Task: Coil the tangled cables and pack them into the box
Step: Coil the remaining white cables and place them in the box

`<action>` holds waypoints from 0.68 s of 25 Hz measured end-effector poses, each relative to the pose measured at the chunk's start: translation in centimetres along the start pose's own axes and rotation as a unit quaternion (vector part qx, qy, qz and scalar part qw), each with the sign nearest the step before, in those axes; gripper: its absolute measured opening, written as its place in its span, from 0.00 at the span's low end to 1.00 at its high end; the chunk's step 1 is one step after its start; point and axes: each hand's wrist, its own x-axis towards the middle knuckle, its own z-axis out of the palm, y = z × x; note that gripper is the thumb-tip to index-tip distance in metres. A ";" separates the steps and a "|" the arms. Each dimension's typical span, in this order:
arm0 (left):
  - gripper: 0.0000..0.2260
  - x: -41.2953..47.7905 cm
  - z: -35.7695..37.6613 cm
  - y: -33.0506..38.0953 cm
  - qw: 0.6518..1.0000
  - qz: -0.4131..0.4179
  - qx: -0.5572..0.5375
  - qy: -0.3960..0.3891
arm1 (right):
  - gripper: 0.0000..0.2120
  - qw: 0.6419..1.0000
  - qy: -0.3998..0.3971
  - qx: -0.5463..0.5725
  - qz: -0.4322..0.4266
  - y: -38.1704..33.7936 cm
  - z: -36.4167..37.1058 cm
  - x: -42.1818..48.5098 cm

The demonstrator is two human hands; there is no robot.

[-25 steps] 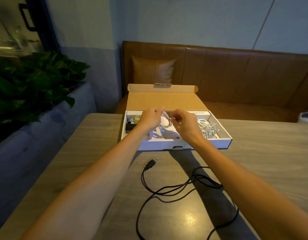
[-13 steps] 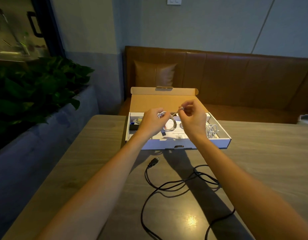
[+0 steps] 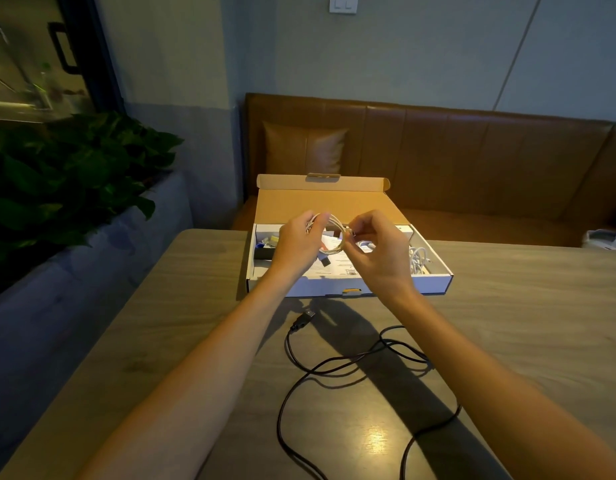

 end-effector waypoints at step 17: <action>0.17 -1.3 -0.6 1.3 0.994 0.014 -0.055 -0.089 | 0.08 0.991 -0.099 0.053 0.070 0.6 0.0 0.8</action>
